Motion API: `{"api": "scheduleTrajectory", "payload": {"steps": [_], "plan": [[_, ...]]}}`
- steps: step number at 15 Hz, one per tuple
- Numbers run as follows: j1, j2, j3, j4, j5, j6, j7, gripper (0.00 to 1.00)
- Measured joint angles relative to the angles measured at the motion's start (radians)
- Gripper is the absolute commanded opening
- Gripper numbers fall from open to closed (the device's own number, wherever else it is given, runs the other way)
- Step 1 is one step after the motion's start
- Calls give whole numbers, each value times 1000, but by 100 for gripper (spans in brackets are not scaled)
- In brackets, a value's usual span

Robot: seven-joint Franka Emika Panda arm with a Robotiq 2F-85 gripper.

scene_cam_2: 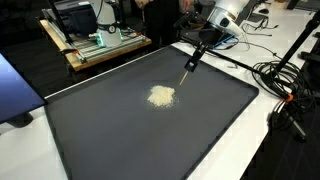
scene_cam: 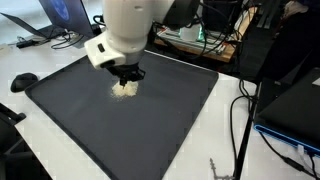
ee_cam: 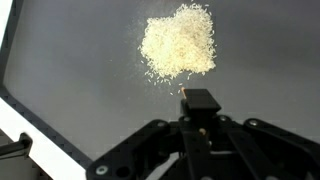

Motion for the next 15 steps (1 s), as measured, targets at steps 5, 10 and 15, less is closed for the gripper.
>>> {"api": "scheduleTrajectory", "payload": {"steps": [5,10,15], "plan": [[-108,-95,-1,-74,164,46,-171,3],[-218,-146,-1,-101,335,57,-366,3],[-326,-154,0,-100,521,57,-559,3]]}}
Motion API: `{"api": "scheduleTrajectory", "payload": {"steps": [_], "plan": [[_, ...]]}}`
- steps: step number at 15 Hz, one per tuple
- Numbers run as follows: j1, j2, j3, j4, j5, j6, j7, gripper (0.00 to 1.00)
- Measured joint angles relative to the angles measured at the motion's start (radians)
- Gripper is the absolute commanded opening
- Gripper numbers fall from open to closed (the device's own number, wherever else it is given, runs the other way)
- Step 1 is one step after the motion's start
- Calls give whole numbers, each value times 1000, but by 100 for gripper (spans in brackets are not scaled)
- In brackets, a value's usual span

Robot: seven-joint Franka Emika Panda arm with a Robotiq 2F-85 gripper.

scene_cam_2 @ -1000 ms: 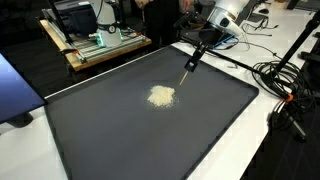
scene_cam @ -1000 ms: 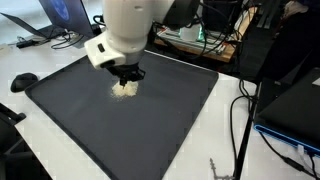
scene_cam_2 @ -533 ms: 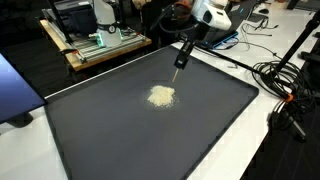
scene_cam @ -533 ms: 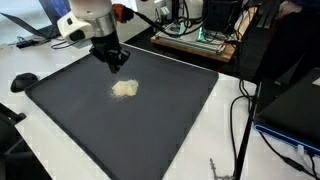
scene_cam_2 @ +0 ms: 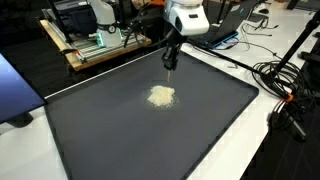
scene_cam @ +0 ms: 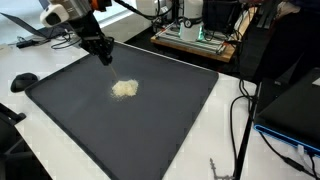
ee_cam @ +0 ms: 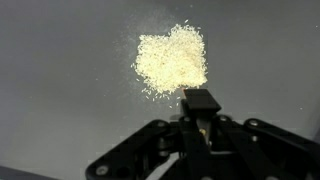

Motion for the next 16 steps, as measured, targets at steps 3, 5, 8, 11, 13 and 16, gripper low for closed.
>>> {"api": "scheduleTrajectory", "payload": {"steps": [3,5,8,11,13,16], "plan": [[-34,1,-5,1,47,0,-54,13],[-23,2,-5,1,47,0,-50,13],[-15,2,-5,1,47,0,-47,3],[-18,5,-5,2,54,-2,-58,3],[-40,14,-4,8,102,-15,-94,3],[-109,39,-3,35,227,-63,-202,3]]}}
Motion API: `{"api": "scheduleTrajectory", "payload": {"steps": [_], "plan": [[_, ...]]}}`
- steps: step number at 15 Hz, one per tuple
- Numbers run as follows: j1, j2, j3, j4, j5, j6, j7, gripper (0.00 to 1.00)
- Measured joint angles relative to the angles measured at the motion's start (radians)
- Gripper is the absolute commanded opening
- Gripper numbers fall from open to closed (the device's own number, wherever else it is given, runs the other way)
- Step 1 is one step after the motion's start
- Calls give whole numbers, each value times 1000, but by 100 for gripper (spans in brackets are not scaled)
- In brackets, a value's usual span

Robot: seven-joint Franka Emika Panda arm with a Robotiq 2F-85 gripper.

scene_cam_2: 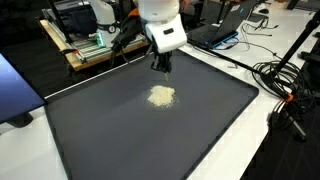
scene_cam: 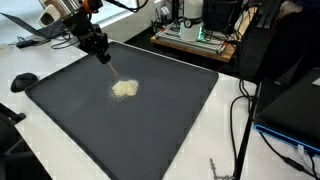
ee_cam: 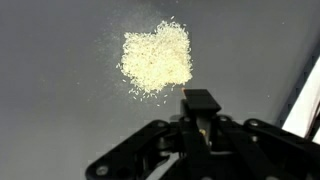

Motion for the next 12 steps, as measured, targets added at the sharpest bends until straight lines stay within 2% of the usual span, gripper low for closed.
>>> {"api": "scheduleTrajectory", "payload": {"steps": [5,12], "plan": [[-110,73,-1,74,167,-85,-111,3],[-179,215,-1,184,304,-137,-139,3]]}}
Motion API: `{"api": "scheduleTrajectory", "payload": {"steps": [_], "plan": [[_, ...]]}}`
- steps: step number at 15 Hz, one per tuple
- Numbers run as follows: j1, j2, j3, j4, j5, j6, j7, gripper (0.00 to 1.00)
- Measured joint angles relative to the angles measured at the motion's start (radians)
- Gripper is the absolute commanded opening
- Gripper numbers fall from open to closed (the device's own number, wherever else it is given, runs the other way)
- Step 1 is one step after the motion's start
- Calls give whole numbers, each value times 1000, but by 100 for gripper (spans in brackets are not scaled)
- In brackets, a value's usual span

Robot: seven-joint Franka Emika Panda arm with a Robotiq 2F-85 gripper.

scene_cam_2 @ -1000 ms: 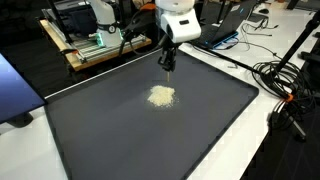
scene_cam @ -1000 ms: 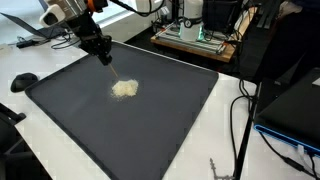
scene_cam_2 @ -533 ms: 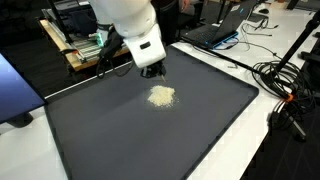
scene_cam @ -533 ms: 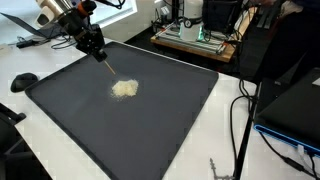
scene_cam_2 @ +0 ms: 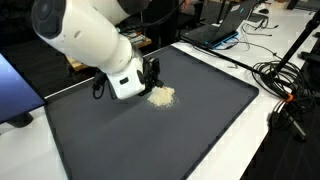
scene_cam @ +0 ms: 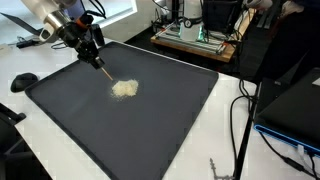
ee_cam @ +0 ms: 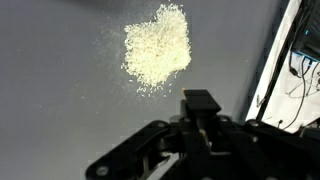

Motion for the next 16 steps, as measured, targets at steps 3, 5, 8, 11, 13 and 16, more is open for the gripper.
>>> {"api": "scheduleTrajectory", "payload": {"steps": [3,5,8,11,13,16], "plan": [[-18,50,1,35,36,-4,0,3],[-31,77,1,53,53,-5,0,3],[-50,104,1,65,80,-5,0,3],[-71,111,0,64,123,-4,0,3],[-84,109,0,58,147,1,0,3],[-97,85,-1,12,162,26,-2,3]]}}
